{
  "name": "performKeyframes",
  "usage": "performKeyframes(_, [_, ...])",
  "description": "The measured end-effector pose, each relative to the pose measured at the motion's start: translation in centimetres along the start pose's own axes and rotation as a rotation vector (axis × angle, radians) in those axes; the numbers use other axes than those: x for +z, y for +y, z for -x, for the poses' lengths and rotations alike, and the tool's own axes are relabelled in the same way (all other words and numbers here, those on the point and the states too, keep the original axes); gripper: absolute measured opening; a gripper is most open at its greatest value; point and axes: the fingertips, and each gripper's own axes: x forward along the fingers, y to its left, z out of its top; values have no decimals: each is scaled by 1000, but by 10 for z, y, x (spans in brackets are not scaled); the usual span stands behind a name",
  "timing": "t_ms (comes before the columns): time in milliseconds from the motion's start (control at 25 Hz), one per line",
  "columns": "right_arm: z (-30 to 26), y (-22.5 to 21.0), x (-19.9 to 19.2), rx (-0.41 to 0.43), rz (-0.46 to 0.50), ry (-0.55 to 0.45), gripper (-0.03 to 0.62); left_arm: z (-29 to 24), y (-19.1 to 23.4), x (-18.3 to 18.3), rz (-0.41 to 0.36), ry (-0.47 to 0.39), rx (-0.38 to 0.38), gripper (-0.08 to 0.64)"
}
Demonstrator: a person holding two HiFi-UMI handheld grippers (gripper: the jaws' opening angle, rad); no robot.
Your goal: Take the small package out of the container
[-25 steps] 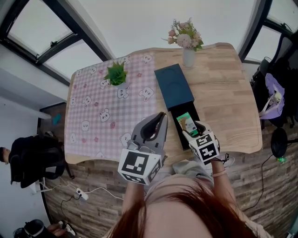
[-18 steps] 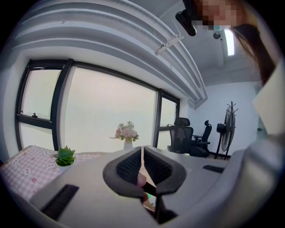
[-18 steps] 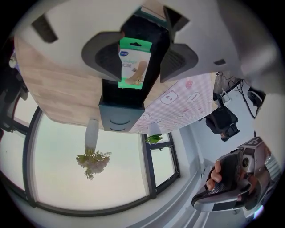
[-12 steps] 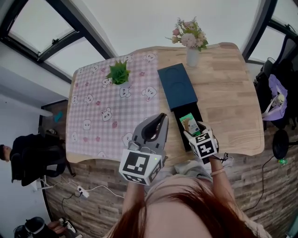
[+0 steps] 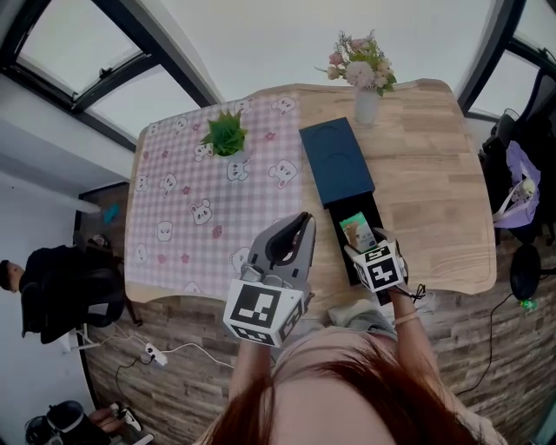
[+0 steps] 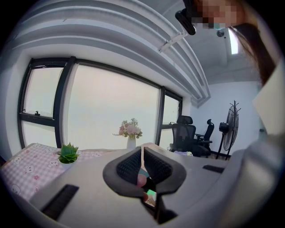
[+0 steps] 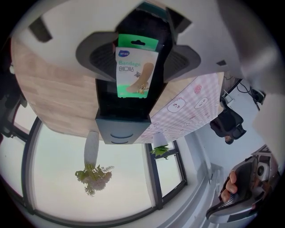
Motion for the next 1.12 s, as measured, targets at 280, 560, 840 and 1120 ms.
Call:
performKeyframes(280, [-10, -3, -4, -24, -14, 32, 331, 0, 7, -2, 7, 5, 16, 21])
performKeyframes(560, [-18, -5, -8, -57, -28, 79, 343, 4, 12, -4, 13, 7, 30, 20])
performKeyframes(840, [-23, -4, -11, -77, -43, 142, 345, 5, 18, -5, 20, 10, 42, 20])
performKeyframes(1120, [-29, -7, -12, -108, -42, 196, 345, 6, 24, -5, 28, 9, 49, 20])
